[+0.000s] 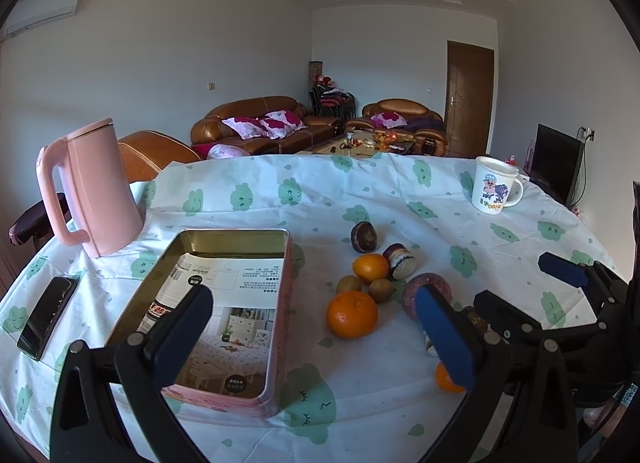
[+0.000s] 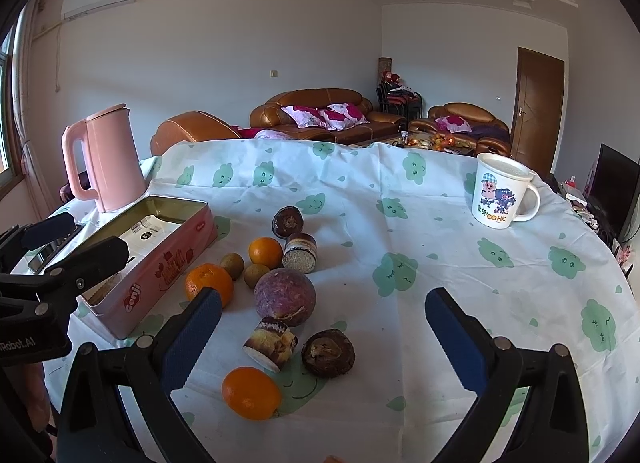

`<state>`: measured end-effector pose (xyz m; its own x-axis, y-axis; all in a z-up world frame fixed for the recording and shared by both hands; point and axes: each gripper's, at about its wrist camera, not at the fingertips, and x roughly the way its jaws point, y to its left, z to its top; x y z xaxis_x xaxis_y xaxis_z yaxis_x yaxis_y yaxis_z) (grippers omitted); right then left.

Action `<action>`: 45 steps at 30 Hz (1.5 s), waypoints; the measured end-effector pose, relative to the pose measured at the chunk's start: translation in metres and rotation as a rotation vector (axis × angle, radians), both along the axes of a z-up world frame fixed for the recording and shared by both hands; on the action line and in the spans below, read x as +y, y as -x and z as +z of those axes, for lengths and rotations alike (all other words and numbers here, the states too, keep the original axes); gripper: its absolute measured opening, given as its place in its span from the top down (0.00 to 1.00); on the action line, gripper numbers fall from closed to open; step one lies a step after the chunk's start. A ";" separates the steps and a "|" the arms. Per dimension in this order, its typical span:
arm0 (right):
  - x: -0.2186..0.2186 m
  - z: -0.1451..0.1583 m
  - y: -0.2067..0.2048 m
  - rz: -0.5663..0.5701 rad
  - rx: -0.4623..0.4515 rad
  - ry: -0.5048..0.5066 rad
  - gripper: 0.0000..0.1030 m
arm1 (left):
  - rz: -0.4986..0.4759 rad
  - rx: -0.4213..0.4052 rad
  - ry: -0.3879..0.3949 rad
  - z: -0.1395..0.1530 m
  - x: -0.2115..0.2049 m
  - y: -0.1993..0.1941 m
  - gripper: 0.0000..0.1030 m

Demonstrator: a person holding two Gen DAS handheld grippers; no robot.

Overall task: Organize fruits
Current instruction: 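Grasp the orange with the left tool while the right tool grasps the dark brown fruit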

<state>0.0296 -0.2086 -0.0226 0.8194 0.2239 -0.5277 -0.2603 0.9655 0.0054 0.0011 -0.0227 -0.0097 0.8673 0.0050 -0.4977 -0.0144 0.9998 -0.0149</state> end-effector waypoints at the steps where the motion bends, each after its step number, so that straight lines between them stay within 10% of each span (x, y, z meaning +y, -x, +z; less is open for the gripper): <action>1: -0.002 -0.001 0.000 -0.004 -0.001 0.003 0.01 | 0.001 0.003 0.002 -0.002 -0.002 -0.001 0.00; 18: -0.073 -0.029 -0.003 -0.128 0.054 -0.064 0.07 | -0.272 0.215 0.012 -0.060 -0.091 -0.011 0.24; 25: -0.054 -0.032 -0.008 -0.033 0.102 -0.048 0.27 | -0.313 0.285 0.044 -0.075 -0.094 -0.017 0.59; 41: -0.014 -0.053 -0.040 0.121 0.289 -0.045 0.37 | -0.199 0.188 0.036 -0.056 -0.042 -0.021 0.61; 45: -0.014 -0.058 -0.043 0.134 0.313 -0.073 0.61 | -0.186 0.176 0.049 -0.054 -0.033 -0.022 0.61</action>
